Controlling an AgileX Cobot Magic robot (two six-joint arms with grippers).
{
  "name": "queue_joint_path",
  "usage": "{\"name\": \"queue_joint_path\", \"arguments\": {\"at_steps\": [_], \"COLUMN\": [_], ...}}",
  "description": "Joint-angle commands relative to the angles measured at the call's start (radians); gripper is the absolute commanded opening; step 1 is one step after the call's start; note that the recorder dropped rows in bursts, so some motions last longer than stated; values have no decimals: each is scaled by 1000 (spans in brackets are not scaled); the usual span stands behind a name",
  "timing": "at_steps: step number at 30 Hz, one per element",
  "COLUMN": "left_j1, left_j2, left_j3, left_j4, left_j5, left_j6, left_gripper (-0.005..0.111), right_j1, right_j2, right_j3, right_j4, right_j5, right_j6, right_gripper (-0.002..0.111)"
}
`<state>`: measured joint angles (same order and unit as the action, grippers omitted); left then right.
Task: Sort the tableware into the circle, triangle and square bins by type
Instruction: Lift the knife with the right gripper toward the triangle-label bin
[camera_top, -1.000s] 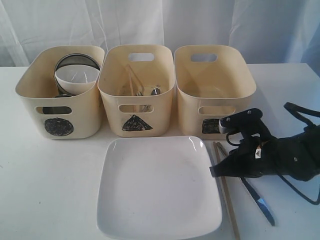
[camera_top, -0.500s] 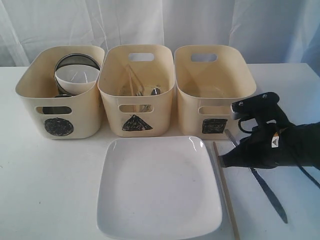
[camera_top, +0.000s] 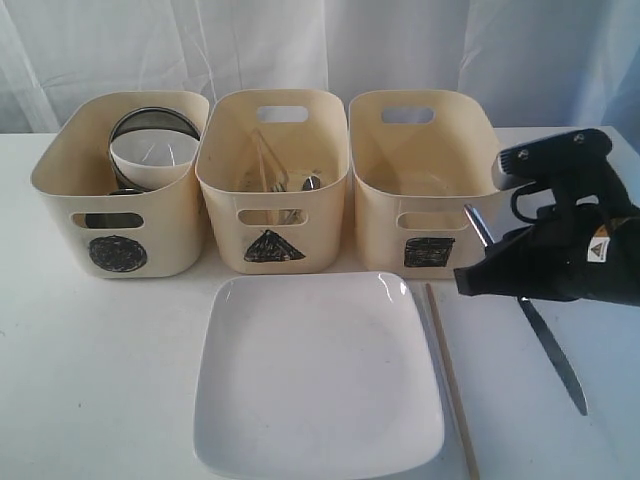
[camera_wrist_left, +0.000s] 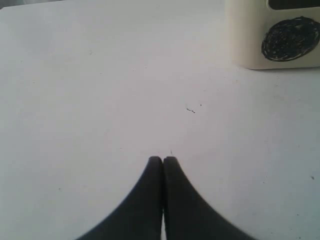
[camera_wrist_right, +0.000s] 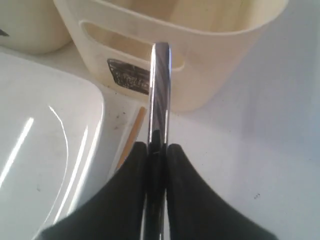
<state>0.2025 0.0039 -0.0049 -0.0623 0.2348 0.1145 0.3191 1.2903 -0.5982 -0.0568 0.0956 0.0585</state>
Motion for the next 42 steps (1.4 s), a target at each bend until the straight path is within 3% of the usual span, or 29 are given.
{"name": "queue_joint_path", "arguments": {"at_steps": [1,11,17,29,42], "left_j1": [-6,-6,-6,-6,-6], "left_j2": [-4,-4,-4,-4,-4], "left_j3": [5,5,5,5,5], "left_j4": [-11,-11,-11,-11,-11], "left_j5": [-3,-3,-3,-3,-3], "left_j6": [-3,-3,-3,-3,-3], "left_gripper": [0,0,0,0,0], "right_j1": [0,1,85,221,231], "right_j2": [-59,-125,-125,-61,174], "right_j3": [1,1,-30,-224,-449], "right_j4": [23,62,62,62,62], "right_j5": [-6,-27,-57,-121,-227], "right_j6": [2,2,2,2,2], "right_gripper": [0,0,0,0,0]}}
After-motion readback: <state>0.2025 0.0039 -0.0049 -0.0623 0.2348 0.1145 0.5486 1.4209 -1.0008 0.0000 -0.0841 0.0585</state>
